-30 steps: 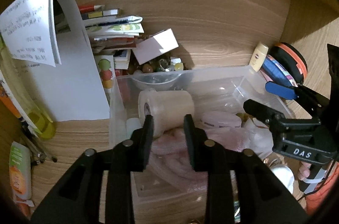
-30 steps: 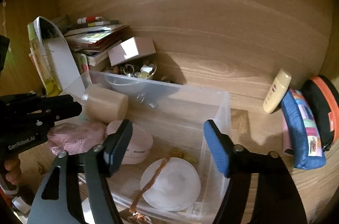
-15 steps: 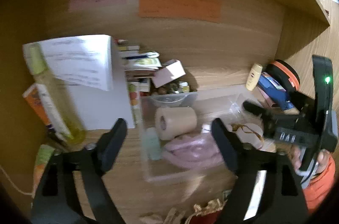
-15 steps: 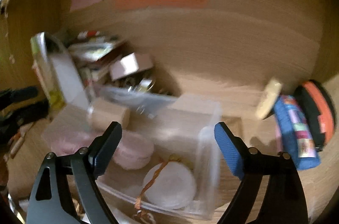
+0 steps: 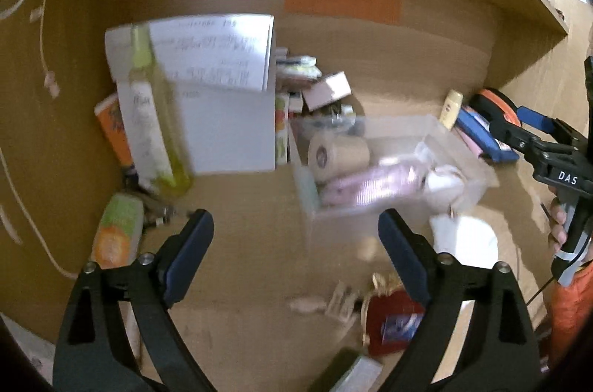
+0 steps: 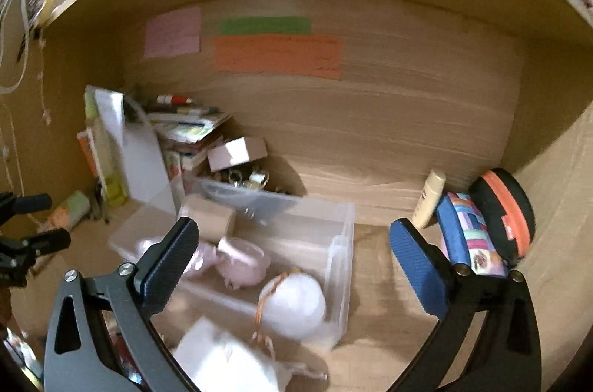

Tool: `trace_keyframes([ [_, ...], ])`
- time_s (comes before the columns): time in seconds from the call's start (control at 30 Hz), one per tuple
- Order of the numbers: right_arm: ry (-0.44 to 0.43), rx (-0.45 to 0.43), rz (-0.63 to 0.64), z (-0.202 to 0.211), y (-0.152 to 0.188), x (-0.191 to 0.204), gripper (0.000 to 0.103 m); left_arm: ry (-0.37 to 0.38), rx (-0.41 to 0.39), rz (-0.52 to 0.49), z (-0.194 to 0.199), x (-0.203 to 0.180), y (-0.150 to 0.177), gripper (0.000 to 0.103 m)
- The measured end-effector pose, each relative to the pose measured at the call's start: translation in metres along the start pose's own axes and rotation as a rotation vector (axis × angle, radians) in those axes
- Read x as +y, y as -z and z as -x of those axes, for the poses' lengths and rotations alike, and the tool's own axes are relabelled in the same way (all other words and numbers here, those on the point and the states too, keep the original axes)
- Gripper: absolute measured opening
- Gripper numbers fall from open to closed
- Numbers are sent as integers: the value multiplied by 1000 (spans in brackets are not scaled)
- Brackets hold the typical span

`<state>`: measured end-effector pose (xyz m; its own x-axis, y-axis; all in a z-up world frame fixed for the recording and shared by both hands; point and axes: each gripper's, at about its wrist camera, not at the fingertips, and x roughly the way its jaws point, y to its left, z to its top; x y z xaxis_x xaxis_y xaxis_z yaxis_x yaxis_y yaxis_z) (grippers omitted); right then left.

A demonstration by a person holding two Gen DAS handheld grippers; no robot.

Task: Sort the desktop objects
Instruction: 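Grasp the dark green bottle with left tool while right grasps the white drawstring bag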

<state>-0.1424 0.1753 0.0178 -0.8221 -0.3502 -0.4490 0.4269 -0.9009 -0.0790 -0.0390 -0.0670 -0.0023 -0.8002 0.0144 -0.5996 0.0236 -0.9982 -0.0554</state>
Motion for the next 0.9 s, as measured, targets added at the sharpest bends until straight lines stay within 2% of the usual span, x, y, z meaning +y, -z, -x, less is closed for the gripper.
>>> trace_keyframes([
  [0.1, 18, 20, 21, 10, 14, 9, 103, 11, 33, 5, -1, 4, 17, 91],
  [0.27, 2, 88, 4, 15, 43, 20, 103, 45, 94, 20, -2, 8, 44, 91],
  [0.47, -64, 176, -91, 10, 66, 21, 103, 95, 137, 23, 0, 5, 71, 91],
  [0.77, -19, 299, -46, -11, 98, 38, 103, 142, 189, -11, -5, -9, 99, 91],
  [0.9, -4, 345, -40, -22, 106, 39, 103, 136, 197, -36, -11, -16, 106, 91],
])
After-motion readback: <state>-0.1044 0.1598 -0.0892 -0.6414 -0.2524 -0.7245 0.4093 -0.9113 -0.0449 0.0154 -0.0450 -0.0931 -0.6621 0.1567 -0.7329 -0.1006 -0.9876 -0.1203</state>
